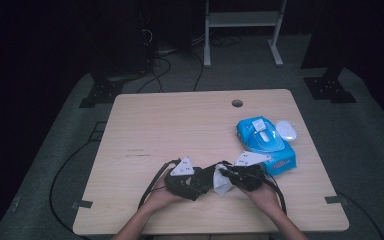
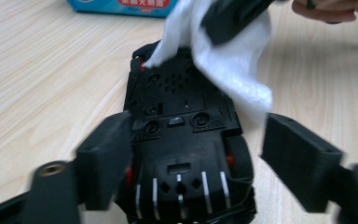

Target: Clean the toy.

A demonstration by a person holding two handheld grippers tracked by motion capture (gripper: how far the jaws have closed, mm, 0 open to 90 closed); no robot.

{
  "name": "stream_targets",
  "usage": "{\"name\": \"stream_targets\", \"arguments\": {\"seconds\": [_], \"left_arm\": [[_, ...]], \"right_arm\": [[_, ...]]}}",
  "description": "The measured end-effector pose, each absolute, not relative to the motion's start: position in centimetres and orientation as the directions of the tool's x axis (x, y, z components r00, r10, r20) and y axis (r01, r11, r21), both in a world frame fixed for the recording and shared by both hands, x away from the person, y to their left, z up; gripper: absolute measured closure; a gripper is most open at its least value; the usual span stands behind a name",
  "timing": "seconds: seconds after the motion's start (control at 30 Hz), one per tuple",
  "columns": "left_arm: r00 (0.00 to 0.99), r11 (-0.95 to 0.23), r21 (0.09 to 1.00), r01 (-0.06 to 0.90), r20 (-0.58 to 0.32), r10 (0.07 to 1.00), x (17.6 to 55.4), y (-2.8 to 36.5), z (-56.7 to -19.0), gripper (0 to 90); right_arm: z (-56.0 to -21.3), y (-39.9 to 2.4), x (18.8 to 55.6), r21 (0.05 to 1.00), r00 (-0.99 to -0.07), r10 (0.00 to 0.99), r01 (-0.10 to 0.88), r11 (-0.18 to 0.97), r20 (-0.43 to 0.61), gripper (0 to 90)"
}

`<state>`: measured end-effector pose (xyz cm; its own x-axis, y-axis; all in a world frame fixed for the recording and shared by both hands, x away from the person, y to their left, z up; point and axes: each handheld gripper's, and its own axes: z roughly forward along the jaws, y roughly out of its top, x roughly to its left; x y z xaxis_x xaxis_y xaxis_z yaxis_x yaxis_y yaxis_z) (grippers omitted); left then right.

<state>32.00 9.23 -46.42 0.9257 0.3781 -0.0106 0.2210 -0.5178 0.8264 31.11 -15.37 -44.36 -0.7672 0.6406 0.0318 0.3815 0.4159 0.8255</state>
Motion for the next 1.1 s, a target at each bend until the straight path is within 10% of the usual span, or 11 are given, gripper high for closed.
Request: {"name": "stream_targets", "arguments": {"seconds": [0.43, 0.6, 1.1], "left_arm": [[0.903, -0.608, 0.751, 0.258, 0.035, 0.428, 31.5, 9.5, -47.2, 9.6], [0.918, -0.633, 0.739, 0.232, 0.048, 0.393, 31.5, 9.3, -47.5, 23.4], [0.925, -0.624, 0.748, 0.224, 0.038, 0.378, 32.1, 9.6, -47.4, 24.1]], "right_arm": [[-46.0, -15.5, 30.9, 0.804, -0.756, 0.646, 0.444, 0.395, 0.100, 80.3], [-46.1, -15.4, 31.0, 0.803, -0.751, 0.649, 0.458, 0.380, 0.121, 80.5], [-45.6, -12.3, 31.4, 0.820, -0.787, 0.614, 0.383, 0.426, 0.049, 80.8]]}}
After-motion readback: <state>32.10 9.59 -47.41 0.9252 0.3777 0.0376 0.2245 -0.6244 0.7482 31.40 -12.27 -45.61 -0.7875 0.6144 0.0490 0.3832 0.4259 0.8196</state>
